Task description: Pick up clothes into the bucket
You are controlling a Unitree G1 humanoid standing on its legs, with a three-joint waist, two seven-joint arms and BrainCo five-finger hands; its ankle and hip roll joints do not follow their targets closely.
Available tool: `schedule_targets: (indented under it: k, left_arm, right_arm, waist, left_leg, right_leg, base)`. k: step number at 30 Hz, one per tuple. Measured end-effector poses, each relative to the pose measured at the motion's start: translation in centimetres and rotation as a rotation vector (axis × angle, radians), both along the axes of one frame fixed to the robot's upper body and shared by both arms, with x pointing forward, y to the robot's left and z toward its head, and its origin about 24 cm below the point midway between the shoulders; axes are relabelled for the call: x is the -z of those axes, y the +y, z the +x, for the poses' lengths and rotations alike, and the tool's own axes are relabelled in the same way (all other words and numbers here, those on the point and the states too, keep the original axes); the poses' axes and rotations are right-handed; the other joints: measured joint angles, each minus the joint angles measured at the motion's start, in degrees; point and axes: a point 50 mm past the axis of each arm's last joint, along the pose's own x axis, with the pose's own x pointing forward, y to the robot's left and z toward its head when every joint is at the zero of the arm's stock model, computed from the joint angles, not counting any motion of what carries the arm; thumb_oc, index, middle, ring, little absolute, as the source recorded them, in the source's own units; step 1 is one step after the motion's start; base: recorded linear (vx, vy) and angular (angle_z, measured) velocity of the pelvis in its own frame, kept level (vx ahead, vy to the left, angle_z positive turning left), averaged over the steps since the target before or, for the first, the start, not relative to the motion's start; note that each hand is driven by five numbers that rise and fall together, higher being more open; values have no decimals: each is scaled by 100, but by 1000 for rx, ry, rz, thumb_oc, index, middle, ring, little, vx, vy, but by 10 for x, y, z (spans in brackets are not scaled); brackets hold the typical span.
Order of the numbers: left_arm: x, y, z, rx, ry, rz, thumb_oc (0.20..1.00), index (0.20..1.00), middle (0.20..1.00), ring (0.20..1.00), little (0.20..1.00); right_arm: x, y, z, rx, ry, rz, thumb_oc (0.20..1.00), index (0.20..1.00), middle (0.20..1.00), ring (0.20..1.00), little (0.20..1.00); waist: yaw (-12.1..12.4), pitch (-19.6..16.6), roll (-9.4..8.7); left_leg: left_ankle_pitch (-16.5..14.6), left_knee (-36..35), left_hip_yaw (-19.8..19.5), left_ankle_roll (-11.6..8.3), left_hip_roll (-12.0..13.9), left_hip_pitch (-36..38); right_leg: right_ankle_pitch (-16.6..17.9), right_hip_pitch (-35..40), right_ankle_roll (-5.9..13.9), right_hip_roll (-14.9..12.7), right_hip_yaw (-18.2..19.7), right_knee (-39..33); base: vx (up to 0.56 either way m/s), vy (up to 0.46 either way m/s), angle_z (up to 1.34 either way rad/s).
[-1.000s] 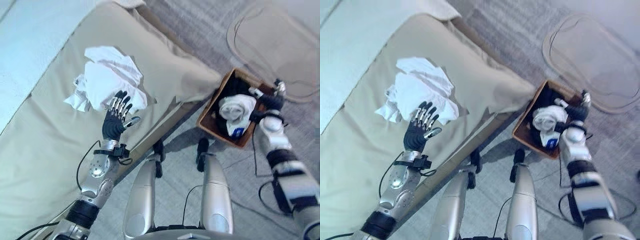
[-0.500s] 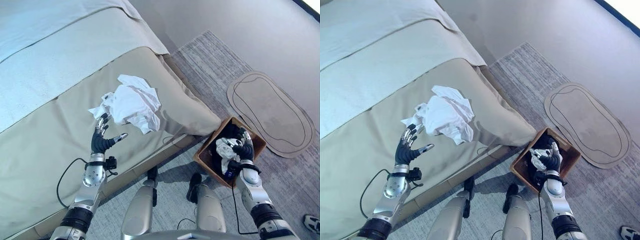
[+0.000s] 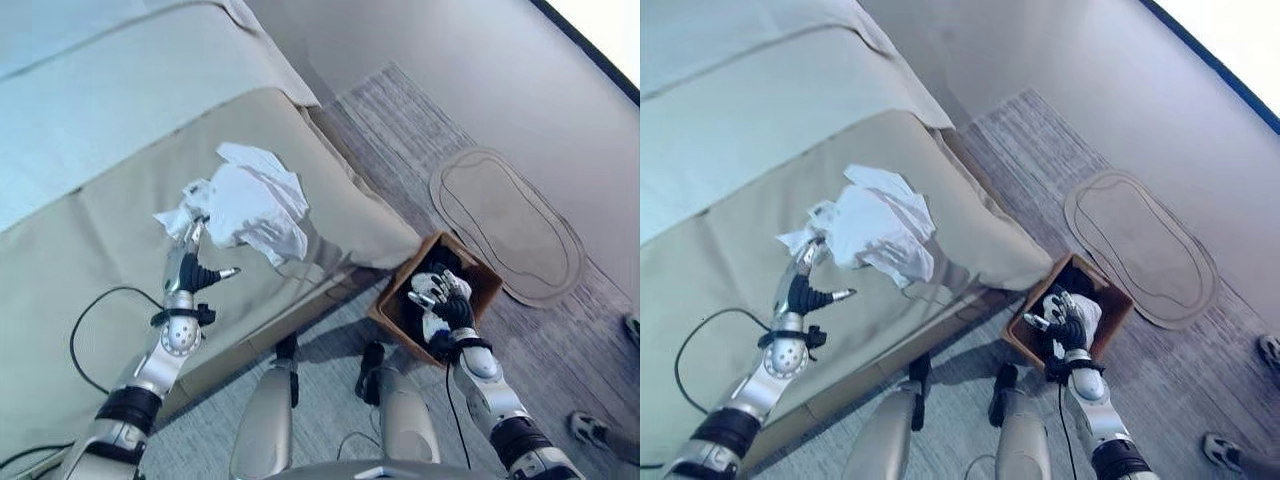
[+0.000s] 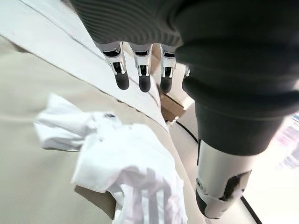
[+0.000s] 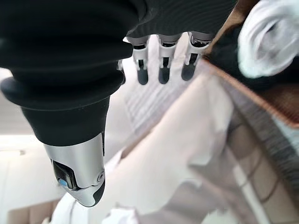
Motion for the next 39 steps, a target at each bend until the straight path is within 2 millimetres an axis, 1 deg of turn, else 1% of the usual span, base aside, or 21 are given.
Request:
schedule_targets:
  k: [2,3,4,5,6,8,11,13,15,16,17,19,20,22,24,26,30,31,33,35,39]
  left_arm:
    - [-14,0,11,-15,-52,30,1000,1000,1000,1000,1000]
    - [-22,-1,17,-31,-84,41,1000,1000,1000,1000,1000]
    - [-30,-1,21,-37,-113,68,1000,1000,1000,1000,1000]
    - [-45,1,26,-53,-163,109,1000,1000,1000,1000,1000]
    - [-55,4,31,-74,-197,126,1000,1000,1000,1000,1000]
    - [-60,8,34,-113,-221,155,1000,1000,1000,1000,1000]
    - [-72,13,35,-161,-279,172,1000,1000,1000,1000,1000]
    - [-78,16,36,-184,-312,176,1000,1000,1000,1000,1000]
    - [-84,25,34,-237,-353,161,1000,1000,1000,1000,1000]
    - [-85,26,34,-244,-358,163,1000,1000,1000,1000,1000]
    - [-87,34,32,-270,-362,180,1000,1000,1000,1000,1000]
    - [-90,43,33,-306,-358,189,1000,1000,1000,1000,1000]
    - [-91,56,35,-358,-330,194,1000,1000,1000,1000,1000]
    - [-98,64,40,-407,-322,181,1000,1000,1000,1000,1000]
    - [-108,64,42,-408,-346,182,1000,1000,1000,1000,1000]
    - [-116,62,45,-407,-374,176,1000,1000,1000,1000,1000]
    - [-122,61,44,-438,-427,174,1000,1000,1000,1000,1000]
    - [-122,62,43,-446,-430,175,1000,1000,1000,1000,1000]
    - [-122,64,44,-468,-423,182,1000,1000,1000,1000,1000]
    - [-127,66,46,-487,-422,190,1000,1000,1000,1000,1000]
    - [-143,70,51,-497,-432,220,1000,1000,1000,1000,1000]
  right_arm:
    - [-8,-3,5,-3,-32,-15,1000,1000,1000,1000,1000]
    - [-13,-4,7,1,-50,-18,1000,1000,1000,1000,1000]
    - [-17,-6,8,0,-69,-22,1000,1000,1000,1000,1000]
    - [-25,-7,11,1,-105,-26,1000,1000,1000,1000,1000]
    - [-28,-6,13,2,-116,-24,1000,1000,1000,1000,1000]
    - [-31,-5,13,0,-132,-23,1000,1000,1000,1000,1000]
    - [-36,-5,13,6,-161,-22,1000,1000,1000,1000,1000]
    - [-37,-6,13,13,-171,-20,1000,1000,1000,1000,1000]
    - [-38,-7,13,19,-178,-18,1000,1000,1000,1000,1000]
    - [-39,-7,14,19,-179,-18,1000,1000,1000,1000,1000]
    - [-41,-6,15,16,-190,-17,1000,1000,1000,1000,1000]
    - [-46,-5,16,13,-208,-15,1000,1000,1000,1000,1000]
    - [-51,-3,19,7,-228,-12,1000,1000,1000,1000,1000]
    - [-56,-1,23,2,-251,-10,1000,1000,1000,1000,1000]
    - [-60,1,25,0,-263,-10,1000,1000,1000,1000,1000]
    - [-60,2,26,4,-264,-8,1000,1000,1000,1000,1000]
    - [-60,2,26,3,-265,-7,1000,1000,1000,1000,1000]
    - [-60,2,26,3,-268,-7,1000,1000,1000,1000,1000]
    - [-62,2,26,1,-279,-9,1000,1000,1000,1000,1000]
    - [-64,1,27,1,-288,-13,1000,1000,1000,1000,1000]
    - [-67,-3,27,-2,-297,-32,1000,1000,1000,1000,1000]
  waist:
    - [-34,253,-30]
    - [-188,404,-45]
    - [-197,462,-46]
    - [-204,629,-50]
    - [-306,801,-94]
    - [-341,808,-99]
    - [-465,817,-107]
    - [-481,829,-115]
    - [-466,829,-120]
    - [-468,830,-120]
    - [-466,827,-123]
    - [-474,826,-125]
    - [-516,826,-125]
    - [-565,826,-127]
    - [-637,826,-127]
    - [-637,830,-133]
    - [-694,829,-134]
    - [-749,829,-134]
    - [-768,828,-135]
    - [-772,826,-137]
    - [-777,824,-141]
  left_leg:
    - [-75,140,5,3,28,-214]
    - [-69,239,18,8,31,-403]
    - [-93,333,26,2,34,-579]
    - [-116,420,24,11,32,-781]
    - [-109,436,44,13,31,-834]
    - [-123,572,62,27,37,-1080]
    - [-135,795,95,34,36,-1412]
    - [-154,888,109,49,39,-1539]
    - [-178,946,119,76,53,-1624]
    - [-235,961,113,96,51,-1629]
    - [-235,981,120,95,64,-1691]
    - [-235,993,153,95,86,-1774]
    - [-233,1021,171,96,93,-1886]
    - [-229,1099,182,97,97,-2050]
    - [-227,1141,197,84,96,-2173]
    - [-223,1168,233,93,89,-2213]
    - [-233,1194,268,109,91,-2213]
    - [-233,1191,269,110,92,-2213]
    - [-233,1179,270,110,96,-2215]
    - [-234,1180,266,110,99,-2265]
    - [-234,1248,277,110,111,-2491]
  right_leg:
    - [43,-195,-25,20,49,59]
    - [98,-364,-2,27,89,115]
    - [92,-535,-9,23,124,196]
    - [84,-730,-19,8,136,287]
    - [118,-801,-22,9,151,309]
    - [129,-1055,-63,-3,203,427]
    - [135,-1391,-52,-20,270,645]
    - [120,-1532,-70,-37,297,729]
    - [104,-1629,-75,-34,311,815]
    - [46,-1633,-80,-42,310,799]
    - [36,-1705,-83,-29,331,811]
    - [38,-1808,-80,-10,362,810]
    - [54,-1919,-76,-4,381,810]
    - [105,-2061,-71,7,404,812]
    - [143,-2159,-53,5,418,813]
    - [166,-2200,-32,-3,444,818]
    - [168,-2204,-30,-10,461,812]
    - [168,-2206,-30,-10,461,813]
    - [166,-2218,-31,-8,461,814]
    - [162,-2277,-37,-6,462,812]
    - [160,-2518,-40,-2,483,890]
  base:
    - [-137,12,-17]
    - [-122,8,-7]
    - [-106,14,-6]
    - [-71,26,-7]
    - [-71,26,-4]
    - [-54,23,-6]
    - [-25,17,-5]
    - [-18,-6,-5]
    - [74,-4,-2]
    - [76,35,-3]
    - [-4,30,-4]
    - [-14,33,-9]
    - [-14,28,-8]
    - [0,14,-3]
    - [8,12,-4]
    - [16,2,-5]
    - [9,-1,-3]
    - [0,0,0]
    - [0,0,0]
    - [0,0,0]
    - [0,0,0]
